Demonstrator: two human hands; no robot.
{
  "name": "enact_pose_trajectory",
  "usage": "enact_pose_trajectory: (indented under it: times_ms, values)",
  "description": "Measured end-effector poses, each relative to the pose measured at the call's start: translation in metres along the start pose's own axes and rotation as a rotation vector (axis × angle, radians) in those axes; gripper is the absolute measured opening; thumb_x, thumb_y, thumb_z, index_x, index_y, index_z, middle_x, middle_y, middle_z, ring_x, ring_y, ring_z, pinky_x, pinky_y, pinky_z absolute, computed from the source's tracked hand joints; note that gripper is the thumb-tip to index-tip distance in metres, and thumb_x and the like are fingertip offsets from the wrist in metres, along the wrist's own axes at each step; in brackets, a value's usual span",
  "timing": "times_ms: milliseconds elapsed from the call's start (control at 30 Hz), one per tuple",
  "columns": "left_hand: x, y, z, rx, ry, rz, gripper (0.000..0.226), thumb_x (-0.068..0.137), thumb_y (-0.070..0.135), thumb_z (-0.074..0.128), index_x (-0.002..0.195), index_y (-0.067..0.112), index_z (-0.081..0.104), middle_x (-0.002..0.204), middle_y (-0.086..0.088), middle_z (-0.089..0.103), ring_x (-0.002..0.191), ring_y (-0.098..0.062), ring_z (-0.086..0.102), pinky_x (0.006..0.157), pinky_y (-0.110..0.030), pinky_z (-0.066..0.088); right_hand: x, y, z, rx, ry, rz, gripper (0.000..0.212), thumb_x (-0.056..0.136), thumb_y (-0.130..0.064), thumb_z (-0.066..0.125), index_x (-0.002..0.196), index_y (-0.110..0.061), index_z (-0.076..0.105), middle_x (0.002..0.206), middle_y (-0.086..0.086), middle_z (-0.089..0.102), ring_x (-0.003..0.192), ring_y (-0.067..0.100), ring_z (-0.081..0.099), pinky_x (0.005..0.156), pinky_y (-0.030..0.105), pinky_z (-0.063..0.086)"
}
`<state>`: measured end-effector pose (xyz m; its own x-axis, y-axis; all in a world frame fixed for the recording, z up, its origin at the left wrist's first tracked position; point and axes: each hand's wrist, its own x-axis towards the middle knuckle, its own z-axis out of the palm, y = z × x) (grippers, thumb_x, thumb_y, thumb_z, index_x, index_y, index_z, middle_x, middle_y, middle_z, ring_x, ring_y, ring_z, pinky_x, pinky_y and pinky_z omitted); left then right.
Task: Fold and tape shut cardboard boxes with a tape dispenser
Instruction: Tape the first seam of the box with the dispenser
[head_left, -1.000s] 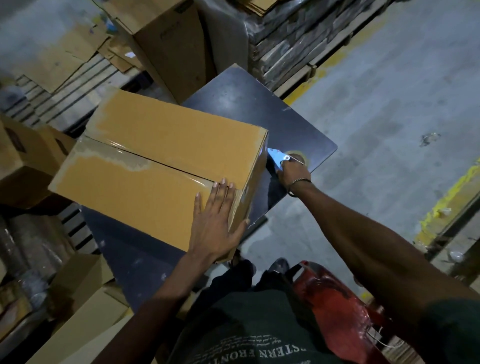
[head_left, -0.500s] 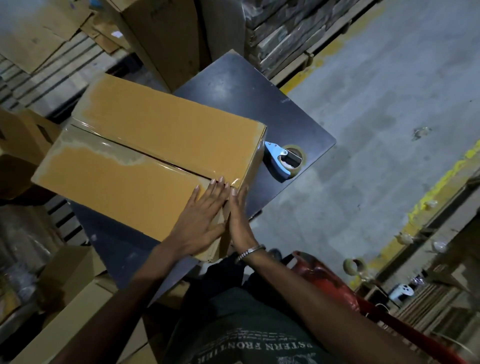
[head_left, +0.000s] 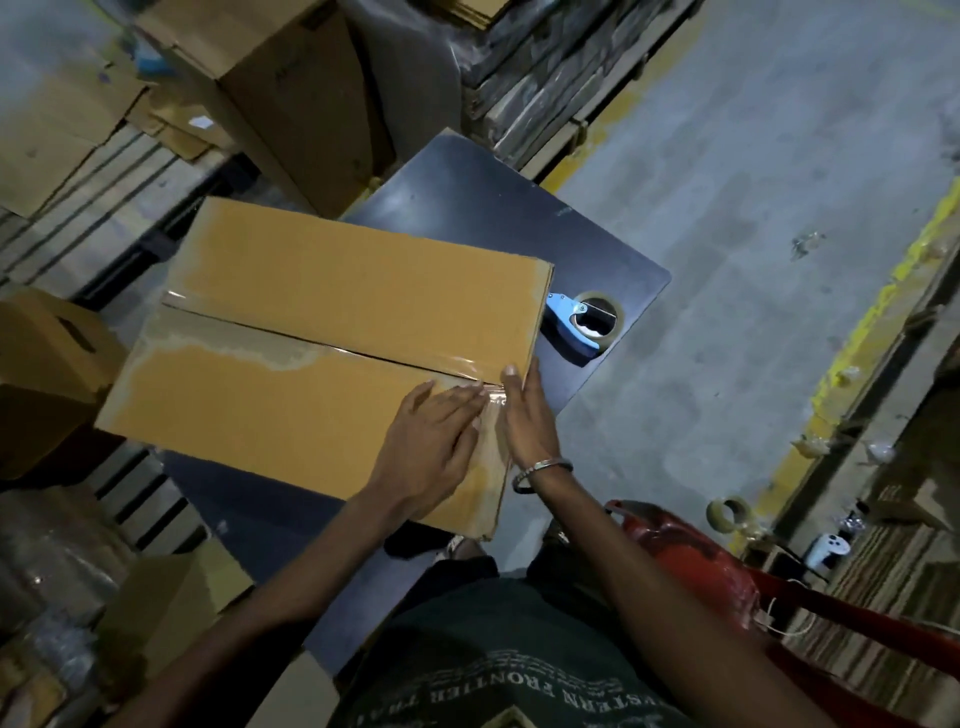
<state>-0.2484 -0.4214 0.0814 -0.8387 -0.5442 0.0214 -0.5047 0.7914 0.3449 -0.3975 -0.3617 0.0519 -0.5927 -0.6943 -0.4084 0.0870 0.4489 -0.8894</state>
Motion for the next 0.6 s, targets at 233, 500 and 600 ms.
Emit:
enact_pose_trajectory:
  times_ms: [233, 500, 600]
  values:
    - [0.011, -0.035, 0.006, 0.141, -0.217, 0.083, 0.069, 0.113, 0.054, 0.015, 0.169, 0.016, 0.000, 0.177, -0.001, -0.006, 0.162, -0.016, -0.011, 0.132, -0.047, 0.008, -0.003, -0.014, 0.008, -0.098, 0.087, -0.065, 0.058, 0.102, -0.049, 0.060, 0.153, -0.038, 0.034, 0.136, -0.016, 0.061, 0.115, 0.004, 0.060, 0.095, 0.023, 0.045]
    - [-0.020, -0.121, -0.021, 0.166, -0.227, -0.122, 0.079, 0.108, 0.068, 0.006, 0.169, 0.019, -0.005, 0.176, 0.003, -0.009, 0.162, -0.012, -0.011, 0.132, -0.044, 0.006, 0.004, -0.011, 0.008, -0.197, 0.104, 0.025, 0.068, 0.098, -0.052, 0.064, 0.157, -0.029, 0.037, 0.140, -0.005, 0.063, 0.120, 0.013, 0.059, 0.097, 0.028, 0.044]
    - [-0.029, -0.150, -0.032, 0.225, -0.202, -0.214, 0.083, 0.106, 0.070, 0.003, 0.169, 0.015, 0.000, 0.177, -0.001, -0.003, 0.163, -0.018, -0.002, 0.131, -0.049, 0.014, 0.005, -0.017, 0.015, -0.309, 0.185, 0.024, 0.081, 0.097, -0.052, 0.065, 0.160, -0.016, 0.028, 0.153, 0.005, 0.050, 0.135, 0.025, 0.052, 0.108, 0.040, 0.046]
